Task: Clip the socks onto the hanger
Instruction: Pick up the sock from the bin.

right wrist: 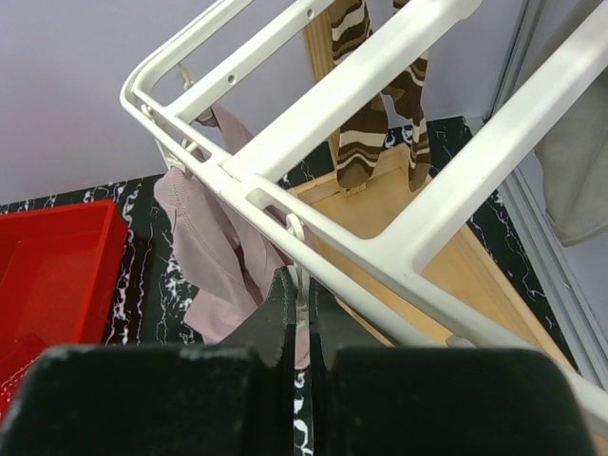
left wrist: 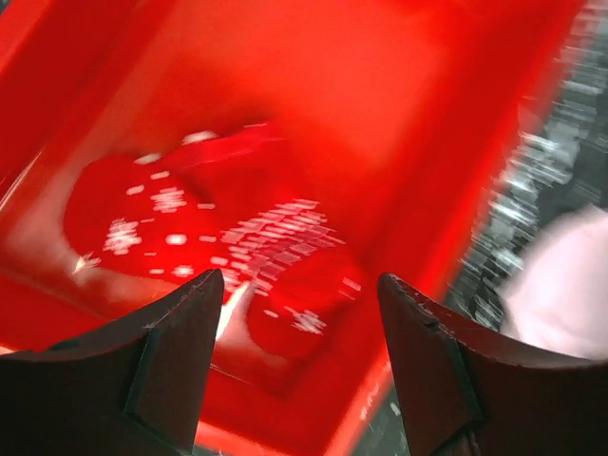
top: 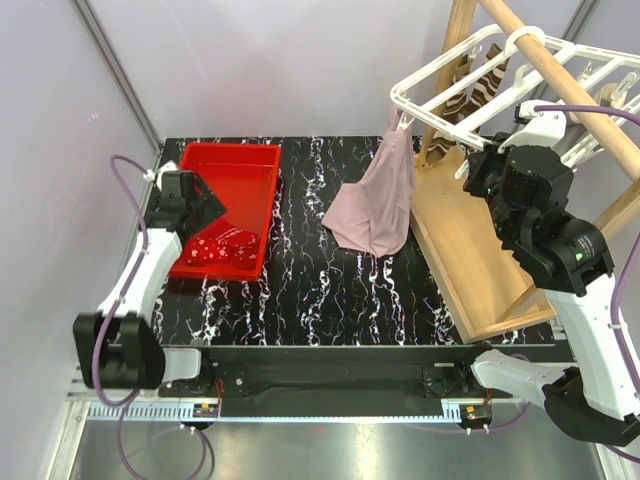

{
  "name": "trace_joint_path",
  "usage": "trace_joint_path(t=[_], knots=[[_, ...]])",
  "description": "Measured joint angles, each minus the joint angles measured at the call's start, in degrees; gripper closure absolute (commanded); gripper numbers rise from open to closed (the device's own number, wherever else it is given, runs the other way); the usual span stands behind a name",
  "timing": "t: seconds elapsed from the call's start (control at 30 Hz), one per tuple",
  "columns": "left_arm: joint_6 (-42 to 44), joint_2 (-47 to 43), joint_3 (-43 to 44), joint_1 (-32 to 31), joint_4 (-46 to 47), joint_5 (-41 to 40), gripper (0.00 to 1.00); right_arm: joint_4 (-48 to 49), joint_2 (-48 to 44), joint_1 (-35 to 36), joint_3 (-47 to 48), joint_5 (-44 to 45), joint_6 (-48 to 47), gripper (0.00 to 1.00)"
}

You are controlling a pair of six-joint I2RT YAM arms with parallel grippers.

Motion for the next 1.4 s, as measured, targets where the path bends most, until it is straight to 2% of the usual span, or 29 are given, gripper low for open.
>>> trace_joint_path(t=[0.17, 0.37, 1.0, 1.03, 1.07, 1.13, 1.17, 1.2, 1.4], knots=[[-5.88, 13.6, 3.91, 5.95, -1.46, -0.39, 0.41, -0.13, -0.2, -0.02, 0.0, -0.66, 0.35, 1.0], [-10.91, 23.78, 7.52, 8.61, 0.72, -2.16, 0.46, -0.31, -0.2, -0.17, 0.0, -1.01, 0.42, 1.0], [-17.25, 31.63, 7.45, 8.57, 5.01, -2.05, 0.51, -0.44, -0.11, -0.17, 0.0, -1.16, 0.42, 1.0], [-17.33, 31.67, 7.45, 8.57, 5.07, -2.05, 0.54, -0.44, -0.11, -0.17, 0.0, -1.25, 0.42, 1.0], [-17.44, 31.67, 7.45, 8.57, 5.22, -2.08, 0.67, -0.44, -0.11, -0.17, 0.0, -1.29, 0.42, 1.0], [-17.59, 31.67, 7.45, 8.57, 5.95, -2.01, 0.83, -0.44, -0.11, -0.17, 0.0, -1.29, 0.42, 1.0], [-17.42, 31.67, 7.45, 8.57, 6.12, -1.95, 0.97, -0.46, -0.11, -0.17, 0.0, -1.29, 0.42, 1.0], [-17.31, 31.67, 7.45, 8.57, 6.56, -1.66, 1.0, -0.46, -0.09, -0.17, 0.0, -1.31, 0.42, 1.0], [-11.04, 28.76, 7.43, 7.23, 8.81, -1.05, 1.0, -0.87, -0.04, -0.17, 0.02, -1.46, 0.57, 1.0]])
